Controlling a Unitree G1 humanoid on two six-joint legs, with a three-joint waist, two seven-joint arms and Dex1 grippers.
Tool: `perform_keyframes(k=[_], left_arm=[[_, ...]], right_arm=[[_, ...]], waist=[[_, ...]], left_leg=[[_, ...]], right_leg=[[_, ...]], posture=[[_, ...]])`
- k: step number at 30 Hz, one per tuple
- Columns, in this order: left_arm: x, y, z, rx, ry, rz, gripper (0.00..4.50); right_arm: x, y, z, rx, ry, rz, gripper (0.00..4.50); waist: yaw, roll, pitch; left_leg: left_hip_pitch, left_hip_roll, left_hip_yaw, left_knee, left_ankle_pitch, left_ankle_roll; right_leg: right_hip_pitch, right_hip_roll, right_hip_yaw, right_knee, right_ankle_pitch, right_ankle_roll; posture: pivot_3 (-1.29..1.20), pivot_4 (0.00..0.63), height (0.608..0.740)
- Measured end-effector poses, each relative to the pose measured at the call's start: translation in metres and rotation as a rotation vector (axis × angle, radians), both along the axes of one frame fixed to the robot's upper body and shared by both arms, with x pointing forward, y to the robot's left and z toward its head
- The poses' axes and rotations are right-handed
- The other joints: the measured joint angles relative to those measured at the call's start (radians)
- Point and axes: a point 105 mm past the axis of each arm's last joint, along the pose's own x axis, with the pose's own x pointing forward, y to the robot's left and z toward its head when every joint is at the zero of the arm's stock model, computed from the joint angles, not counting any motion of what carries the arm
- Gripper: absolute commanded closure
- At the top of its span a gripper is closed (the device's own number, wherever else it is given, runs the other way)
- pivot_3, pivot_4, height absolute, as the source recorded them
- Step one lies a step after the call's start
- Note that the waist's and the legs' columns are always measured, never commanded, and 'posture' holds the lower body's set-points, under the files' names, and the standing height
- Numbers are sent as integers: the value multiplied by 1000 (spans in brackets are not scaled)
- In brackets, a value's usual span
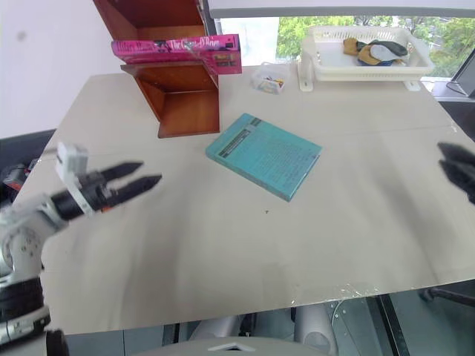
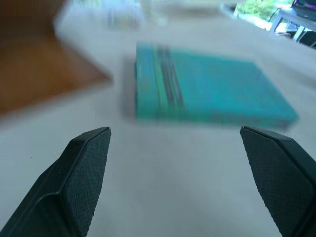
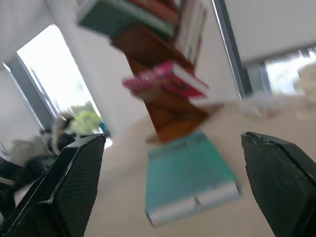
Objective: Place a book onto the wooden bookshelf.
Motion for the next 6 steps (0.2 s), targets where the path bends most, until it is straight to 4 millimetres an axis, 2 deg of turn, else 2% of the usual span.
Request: perform_keyframes(k=[2,6], left_arm=[[-8,11,-30,4,85,54,87],[-11,9,-42,28,83,57,87]], right_arm=[[2,-8,-22,-74,53,-56,0],[4,-12,-42,-203,81,-100,0]], waist=[[0,0,0],[3,0,0]], left_leg=[[2,0,2,-1,0,0],[14,1,3,-4,0,0]], right_leg=[[1,0,1,0,0,0],[11,0,3,-2,0,0]], posture=[[0,150,740],[0,150,740]])
